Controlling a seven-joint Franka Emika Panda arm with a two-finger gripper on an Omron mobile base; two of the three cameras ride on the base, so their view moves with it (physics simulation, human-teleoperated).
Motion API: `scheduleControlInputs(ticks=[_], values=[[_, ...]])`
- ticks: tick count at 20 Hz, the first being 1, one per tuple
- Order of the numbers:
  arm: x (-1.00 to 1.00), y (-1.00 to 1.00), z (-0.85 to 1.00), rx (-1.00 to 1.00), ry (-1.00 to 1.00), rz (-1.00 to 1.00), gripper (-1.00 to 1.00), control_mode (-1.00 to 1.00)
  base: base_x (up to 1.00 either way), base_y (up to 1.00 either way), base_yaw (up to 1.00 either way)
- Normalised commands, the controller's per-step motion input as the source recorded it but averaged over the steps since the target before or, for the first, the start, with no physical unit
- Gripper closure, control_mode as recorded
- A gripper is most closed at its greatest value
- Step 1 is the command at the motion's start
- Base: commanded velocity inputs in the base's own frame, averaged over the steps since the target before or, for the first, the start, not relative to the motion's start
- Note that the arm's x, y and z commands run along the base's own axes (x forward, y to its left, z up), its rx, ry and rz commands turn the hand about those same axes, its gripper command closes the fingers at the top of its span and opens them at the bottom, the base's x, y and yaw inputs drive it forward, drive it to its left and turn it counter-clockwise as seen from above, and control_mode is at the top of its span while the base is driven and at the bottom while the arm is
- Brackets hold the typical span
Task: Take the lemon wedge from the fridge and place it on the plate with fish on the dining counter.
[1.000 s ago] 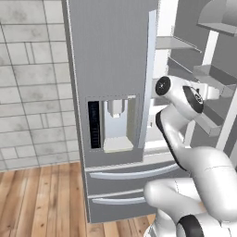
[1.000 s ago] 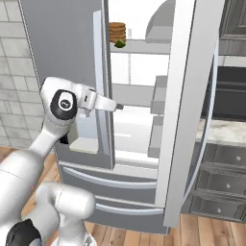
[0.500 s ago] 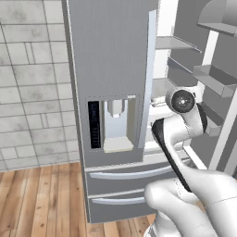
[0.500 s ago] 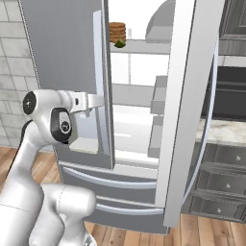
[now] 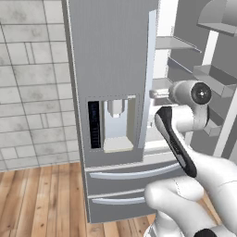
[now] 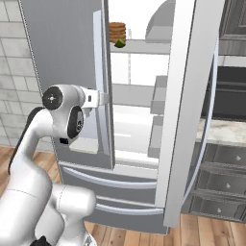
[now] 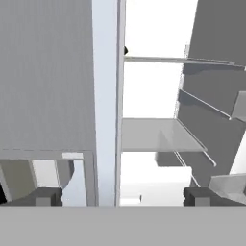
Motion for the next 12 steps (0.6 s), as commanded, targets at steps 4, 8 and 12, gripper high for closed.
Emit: scheduleControlInputs(ticks=[4, 8, 12], values=[[0.72, 0.15, -0.03, -0.01, 0.0, 0.0, -1.0, -1.0, 0.0, 0.0, 0.0], [0.92, 0.15, -0.02, 0.0, 0.02, 0.0, -1.0, -1.0, 0.0, 0.0, 0.0], [0.96, 0.21, -0.03, 0.02, 0.02, 0.01, -1.0, -1.0, 0.0, 0.0, 0.0]])
